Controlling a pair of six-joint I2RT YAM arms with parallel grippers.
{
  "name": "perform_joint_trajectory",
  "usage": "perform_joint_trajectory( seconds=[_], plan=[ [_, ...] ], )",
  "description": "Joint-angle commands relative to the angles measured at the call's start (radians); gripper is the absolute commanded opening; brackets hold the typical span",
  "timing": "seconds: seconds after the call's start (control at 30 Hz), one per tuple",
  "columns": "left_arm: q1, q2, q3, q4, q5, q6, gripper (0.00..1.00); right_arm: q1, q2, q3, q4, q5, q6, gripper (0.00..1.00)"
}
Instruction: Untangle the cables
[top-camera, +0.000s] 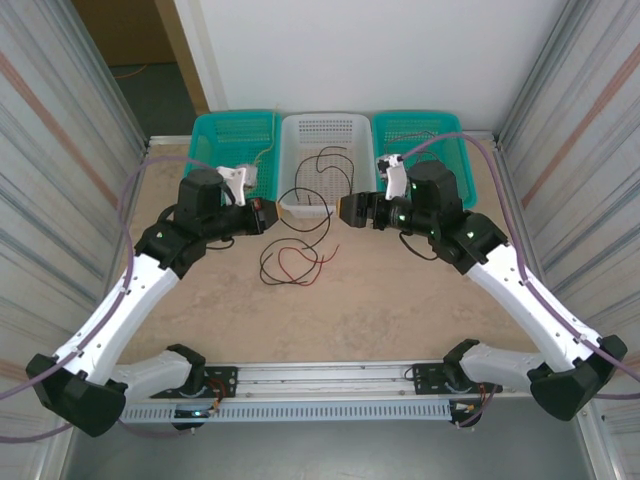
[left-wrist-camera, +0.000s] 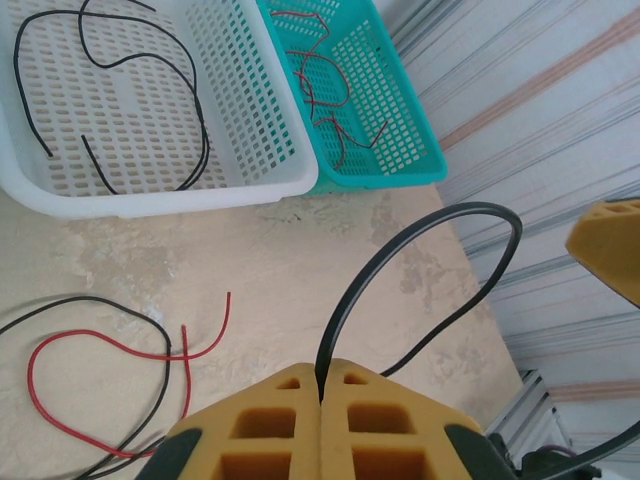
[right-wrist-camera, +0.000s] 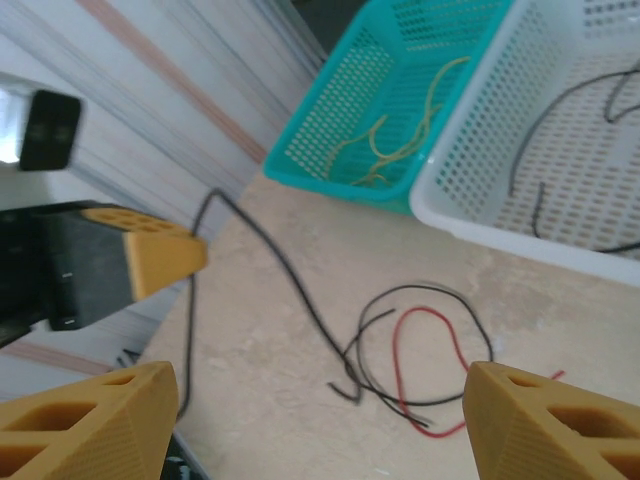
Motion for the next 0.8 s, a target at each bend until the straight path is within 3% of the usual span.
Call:
perform_joint_trajectory(
  seconds=[0.0,0.43,0.47,0.6,0.77],
  plan=[
    [0.018,-0.032,-0.012,0.073,0.078,-0.057,0.0,0.033,0.013,0.017,0.012,-0.042,-0.003,0.74],
    [0.026,-0.043,-0.025,0.072,0.066,-0.055,0.0,0.088,0.048,0.068,0.027,-0.059,0.009,0.63],
    [0.026,-0.043,-0.026,0.078,0.066,-0.058,0.0,0.09,0.054,0.069,0.028,-0.06,0.009,0.6],
    [0.031,-0.043,-0.022,0.088,0.048,-0.07,0.0,0.103,0.066,0.06,0.038,-0.054,0.018,0.23],
    [0.09,-0.07,-0.047,0.16,-0.014,-0.204,0.0,0.133,0.062,0.032,0.073,-0.049,0.027,0.02]
  ],
)
